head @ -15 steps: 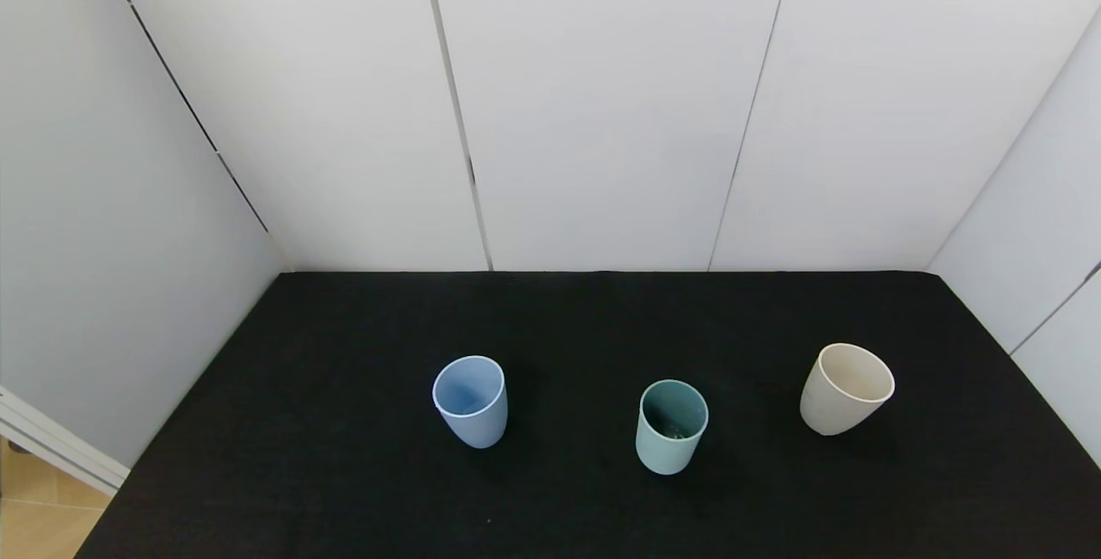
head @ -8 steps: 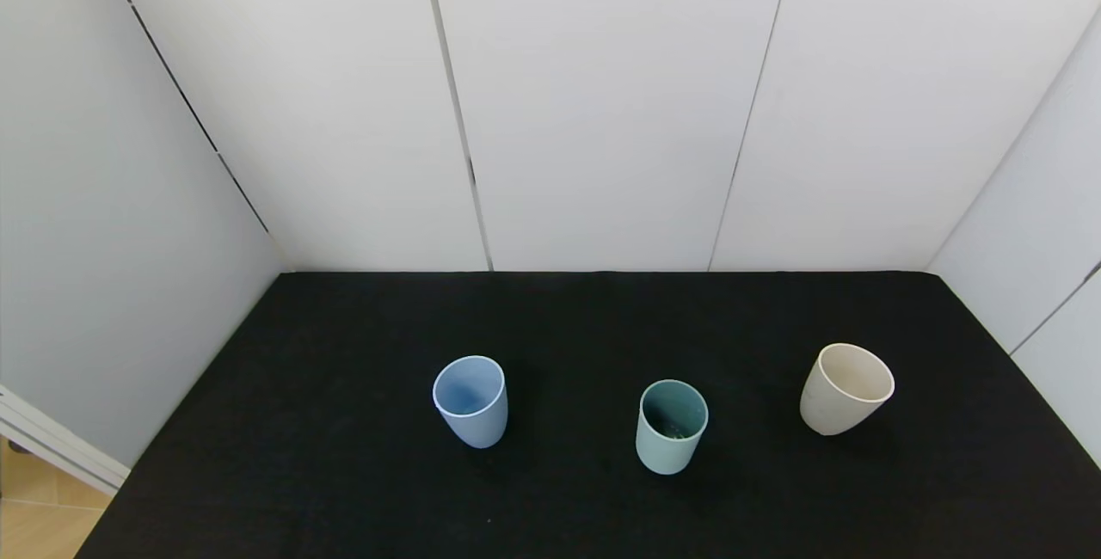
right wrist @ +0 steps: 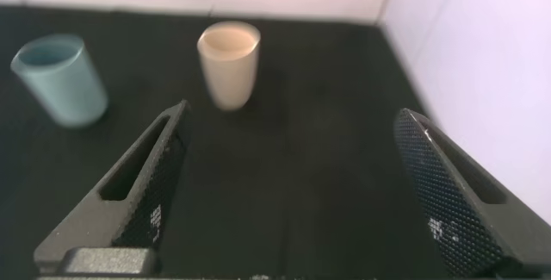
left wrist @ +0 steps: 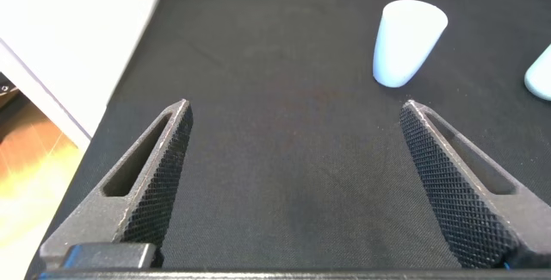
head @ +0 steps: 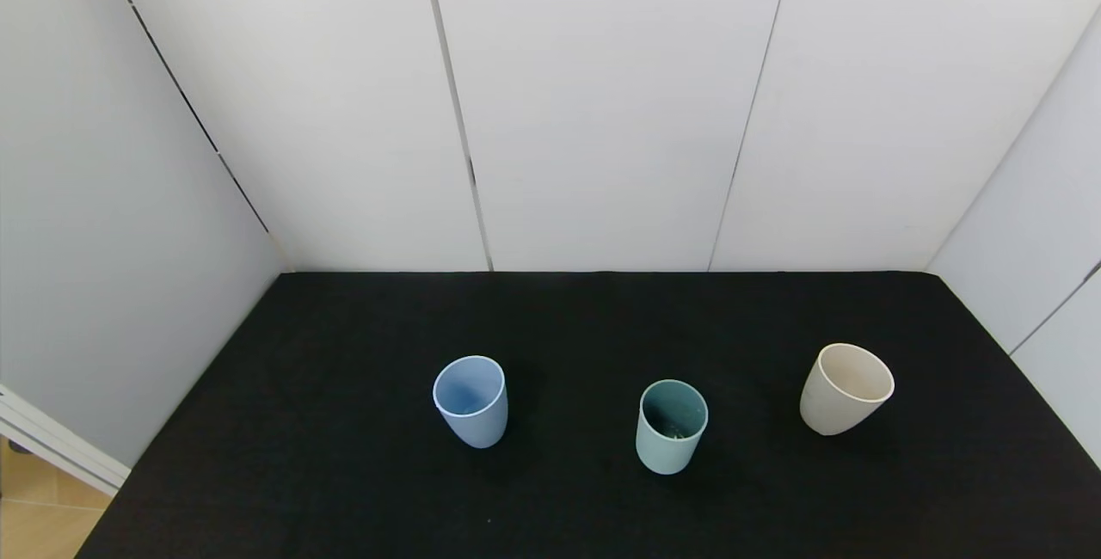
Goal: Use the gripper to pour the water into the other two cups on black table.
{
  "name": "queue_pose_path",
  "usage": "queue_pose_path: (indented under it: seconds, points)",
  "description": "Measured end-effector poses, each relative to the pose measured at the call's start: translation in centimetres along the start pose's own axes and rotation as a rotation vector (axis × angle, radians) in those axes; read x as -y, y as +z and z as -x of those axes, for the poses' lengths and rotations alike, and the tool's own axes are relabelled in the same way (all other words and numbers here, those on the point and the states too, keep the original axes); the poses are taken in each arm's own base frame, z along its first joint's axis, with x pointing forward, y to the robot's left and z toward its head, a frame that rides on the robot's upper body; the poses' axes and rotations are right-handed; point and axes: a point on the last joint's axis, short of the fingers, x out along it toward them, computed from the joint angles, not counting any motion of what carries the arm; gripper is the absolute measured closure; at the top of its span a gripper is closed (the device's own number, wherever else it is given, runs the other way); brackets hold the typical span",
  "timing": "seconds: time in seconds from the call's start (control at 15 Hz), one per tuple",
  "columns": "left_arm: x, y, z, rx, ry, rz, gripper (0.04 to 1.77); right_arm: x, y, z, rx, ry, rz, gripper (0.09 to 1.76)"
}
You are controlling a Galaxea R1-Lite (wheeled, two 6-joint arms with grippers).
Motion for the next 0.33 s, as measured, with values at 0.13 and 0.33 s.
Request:
queue_pose_path:
  seconds: [0.13, 0.33]
  points:
    - [0.0, 0.0, 0.0, 0.0, 0.0, 0.0, 0.09, -0.09, -0.68, 0.12, -0.057, 0.035, -0.022, 0.15]
    - [0.0, 0.0, 0.0, 0.0, 0.0, 0.0, 0.09, -0.1, -0.53, 0.14, -0.035, 0.039, -0.037, 0.15]
